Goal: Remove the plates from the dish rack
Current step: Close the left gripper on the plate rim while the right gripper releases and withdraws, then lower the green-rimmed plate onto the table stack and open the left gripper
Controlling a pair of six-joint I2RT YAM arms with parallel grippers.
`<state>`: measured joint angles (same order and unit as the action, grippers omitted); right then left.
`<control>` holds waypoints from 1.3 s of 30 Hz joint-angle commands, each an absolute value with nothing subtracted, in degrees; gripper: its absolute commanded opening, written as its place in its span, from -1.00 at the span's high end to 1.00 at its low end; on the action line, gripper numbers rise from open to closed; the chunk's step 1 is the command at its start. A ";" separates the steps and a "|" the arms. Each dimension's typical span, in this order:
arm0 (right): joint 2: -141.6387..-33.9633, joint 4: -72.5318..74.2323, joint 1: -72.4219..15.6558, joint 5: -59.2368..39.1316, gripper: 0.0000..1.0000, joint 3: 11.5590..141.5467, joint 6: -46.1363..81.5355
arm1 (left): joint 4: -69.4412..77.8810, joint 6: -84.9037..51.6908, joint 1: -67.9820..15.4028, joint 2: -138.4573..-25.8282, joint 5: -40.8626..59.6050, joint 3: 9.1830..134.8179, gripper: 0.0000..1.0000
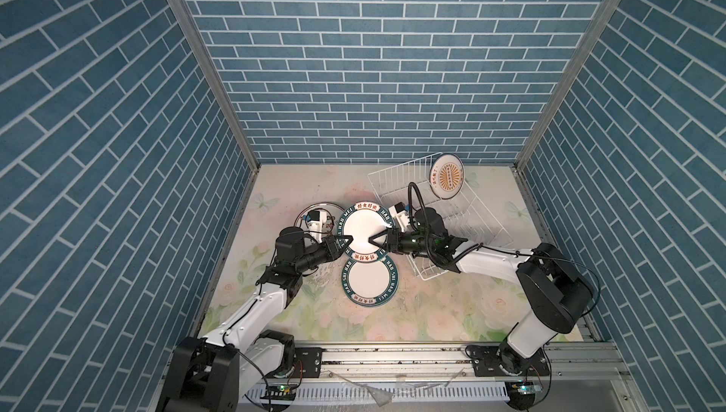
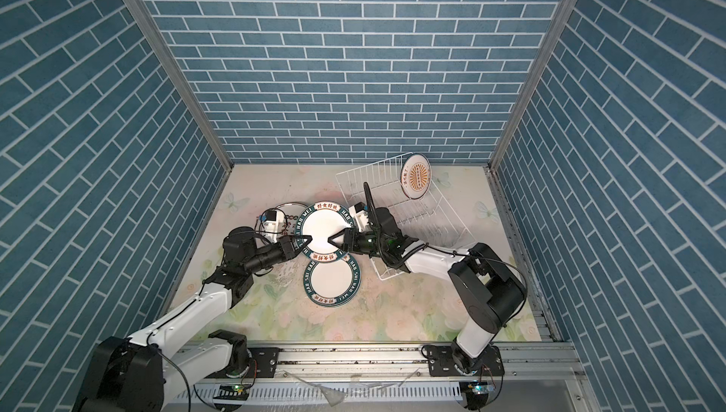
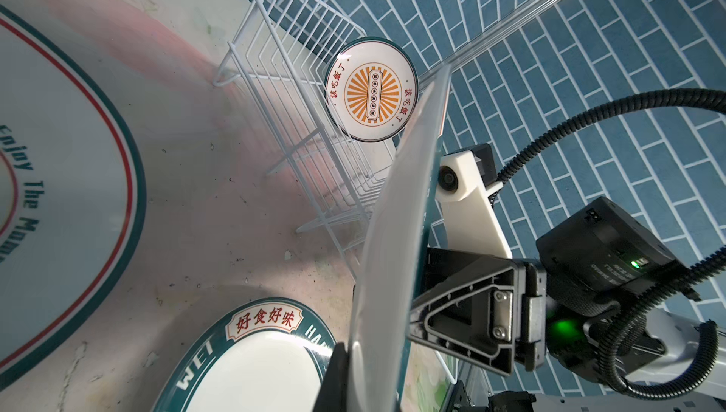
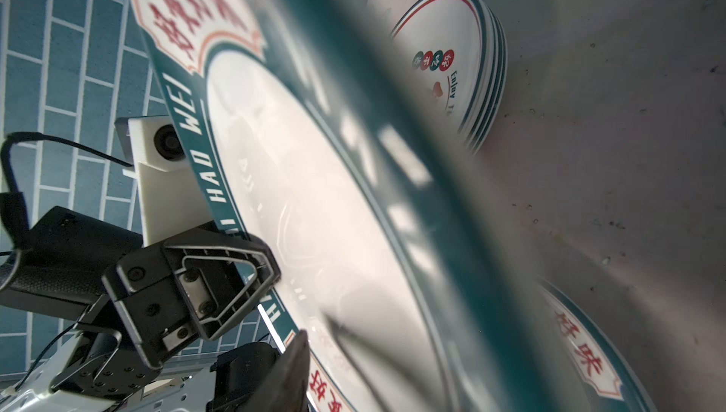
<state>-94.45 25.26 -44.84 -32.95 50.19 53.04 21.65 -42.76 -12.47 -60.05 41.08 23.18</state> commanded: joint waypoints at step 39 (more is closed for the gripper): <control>-69.72 -29.01 -39.93 19.51 -0.98 58.77 30.61 | -12.15 -34.30 -14.16 -52.80 31.86 25.51 1.00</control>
<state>-71.26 -28.32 -40.60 18.74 58.52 32.45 -9.72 -34.89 -12.45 -53.60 32.71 23.22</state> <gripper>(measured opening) 0.989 0.100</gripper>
